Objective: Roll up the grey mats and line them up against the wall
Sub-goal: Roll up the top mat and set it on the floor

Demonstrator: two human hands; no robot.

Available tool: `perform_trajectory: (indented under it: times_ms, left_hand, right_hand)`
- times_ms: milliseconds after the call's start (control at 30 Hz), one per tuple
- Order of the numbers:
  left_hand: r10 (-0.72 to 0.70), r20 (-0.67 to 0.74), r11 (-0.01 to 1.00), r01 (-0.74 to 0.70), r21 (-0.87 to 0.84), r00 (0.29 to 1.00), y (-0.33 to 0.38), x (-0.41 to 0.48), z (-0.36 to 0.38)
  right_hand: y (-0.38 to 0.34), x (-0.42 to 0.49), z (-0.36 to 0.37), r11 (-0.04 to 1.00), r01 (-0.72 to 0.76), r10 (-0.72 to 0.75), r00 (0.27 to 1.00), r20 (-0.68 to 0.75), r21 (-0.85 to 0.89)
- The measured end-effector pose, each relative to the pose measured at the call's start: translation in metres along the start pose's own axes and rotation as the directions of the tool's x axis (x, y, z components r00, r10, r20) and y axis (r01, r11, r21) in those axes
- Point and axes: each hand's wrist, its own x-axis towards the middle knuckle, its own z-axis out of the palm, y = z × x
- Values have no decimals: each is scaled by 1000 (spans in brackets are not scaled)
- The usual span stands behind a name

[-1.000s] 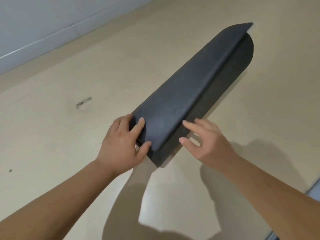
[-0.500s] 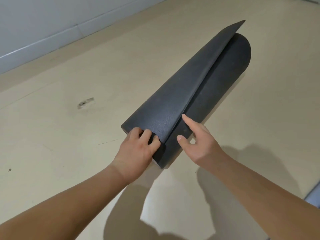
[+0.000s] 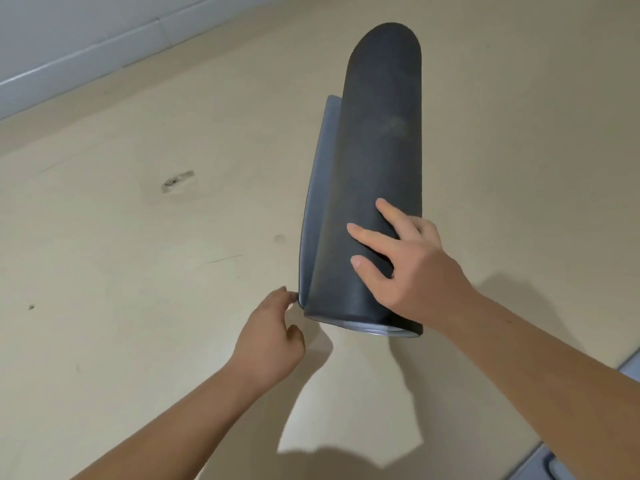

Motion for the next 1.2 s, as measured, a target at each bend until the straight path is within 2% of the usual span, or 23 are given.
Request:
perform_trajectory:
  times_ms: [67, 100, 167, 233, 267, 300, 367, 400, 533, 633, 700, 767, 833, 867, 933, 1000, 1067, 1133, 1200]
  left_hand:
    - [60, -137, 998, -63, -18, 989, 9, -4, -9]
    - [105, -150, 990, -117, -75, 983, 17, -5, -13]
    - [83, -50, 973, -92, -214, 995, 36, -4, -15]
    - [-12, 4, 976, 13, -217, 1000, 52, 0, -13]
    - [-44, -9, 983, 42, -178, 999, 57, 2, -13]
    - [-59, -30, 989, 55, -137, 998, 60, 3, -11]
    - [-47, -71, 997, 42, -64, 996, 61, 3, -5]
    - [-32, -84, 998, 27, -57, 996, 59, 3, -3]
    - [-3, -50, 972, -9, -236, 999, 36, 23, -17]
    - [40, 67, 926, -12, -377, 997, 17, 56, -52]
    - [77, 182, 926, -2, -377, 980, 7, 78, -80]
    - [67, 203, 968, -15, -250, 977, 2, 93, -101]
    - [76, 79, 996, -72, -49, 994, 7, 99, -108]
    - [127, 17, 991, -128, 44, 992, 13, 97, -107]
    - [205, 4, 947, -200, 252, 979, 28, 90, -95]
    - [167, 62, 883, -177, 434, 984, 33, 89, -83]
    - [37, 89, 887, -73, 456, 995, 28, 98, -87]
    - [-69, 79, 895, 27, 446, 995, 25, 109, -104]
    - [-62, 37, 847, 33, 530, 997, 32, 111, -112]
  right_hand:
    - [-6, 5, 14, 997, 26, -24, 1000, 16, -69]
    - [-9, 9, 17, 996, 40, -37, 999, 35, -82]
    - [-9, 16, 19, 998, 65, -63, 996, 62, -21]
    - [-3, 19, 18, 998, 37, -37, 999, 13, 49]
    - [4, 18, 19, 996, -40, 41, 999, -7, 78]
    - [10, 16, 18, 979, -158, 155, 987, 33, 127]
    - [17, 11, 19, 859, -413, 338, 901, 272, 301]
    - [19, 8, 21, 816, -457, 354, 880, 317, 355]
    - [11, -3, 37, 826, -448, 417, 894, 164, 342]
    - [-8, -15, 60, 882, -307, 339, 940, -28, 357]
    - [-13, -13, 64, 874, -286, 311, 950, 0, 392]
    - [-11, -6, 62, 865, -320, 285, 947, 146, 387]
    - [-7, 4, 57, 862, -348, 265, 929, 258, 368]
    - [-8, 9, 56, 872, -349, 264, 925, 272, 343]
    - [-10, 19, 53, 935, -253, 221, 964, 151, 247]
    - [-11, 26, 47, 984, -119, 118, 993, 14, 133]
    - [-9, 34, 40, 985, -110, 99, 991, 86, 132]
    - [-4, 39, 37, 975, -146, 97, 956, 275, 166]
    - [-2, 40, 37, 977, -133, 64, 930, 362, 169]
